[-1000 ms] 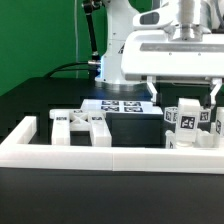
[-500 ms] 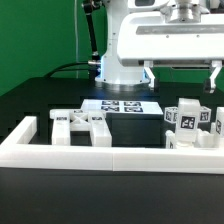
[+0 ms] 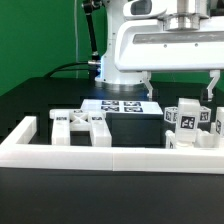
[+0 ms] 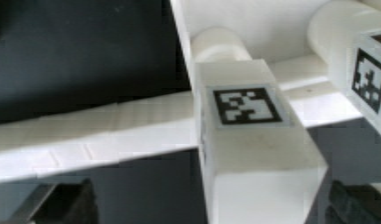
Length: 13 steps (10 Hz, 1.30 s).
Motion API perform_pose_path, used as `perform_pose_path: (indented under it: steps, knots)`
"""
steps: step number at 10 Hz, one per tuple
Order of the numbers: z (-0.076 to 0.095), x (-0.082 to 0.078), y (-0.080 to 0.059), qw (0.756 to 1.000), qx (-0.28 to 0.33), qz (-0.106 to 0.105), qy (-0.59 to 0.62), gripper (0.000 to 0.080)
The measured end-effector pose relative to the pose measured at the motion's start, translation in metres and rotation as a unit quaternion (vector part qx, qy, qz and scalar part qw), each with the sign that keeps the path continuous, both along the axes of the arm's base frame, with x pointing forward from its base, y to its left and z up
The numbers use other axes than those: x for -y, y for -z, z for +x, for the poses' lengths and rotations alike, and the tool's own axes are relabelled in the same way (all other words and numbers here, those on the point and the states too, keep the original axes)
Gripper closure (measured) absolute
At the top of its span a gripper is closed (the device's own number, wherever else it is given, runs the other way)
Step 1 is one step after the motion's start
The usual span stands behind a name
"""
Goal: Assemble chair
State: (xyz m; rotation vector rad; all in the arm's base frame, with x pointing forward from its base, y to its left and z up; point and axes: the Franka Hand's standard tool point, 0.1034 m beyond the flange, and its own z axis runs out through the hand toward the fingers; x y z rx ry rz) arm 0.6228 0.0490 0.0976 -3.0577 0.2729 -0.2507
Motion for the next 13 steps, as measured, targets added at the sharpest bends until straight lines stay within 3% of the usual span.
perform_pose_path:
  steps: [2,8,11,13]
  knots:
    - [0.001,-0.004,0.003,0.999,-0.048,0.007,-0.002,0.015]
    - [0.012,-0.005,0.009,0.999,-0.044,-0.004,-0.018,0.015]
    - [0.014,-0.005,0.01,0.999,-0.043,-0.006,-0.019,0.051]
    - [0.014,-0.005,0.01,0.999,-0.043,-0.003,-0.004,0.0509]
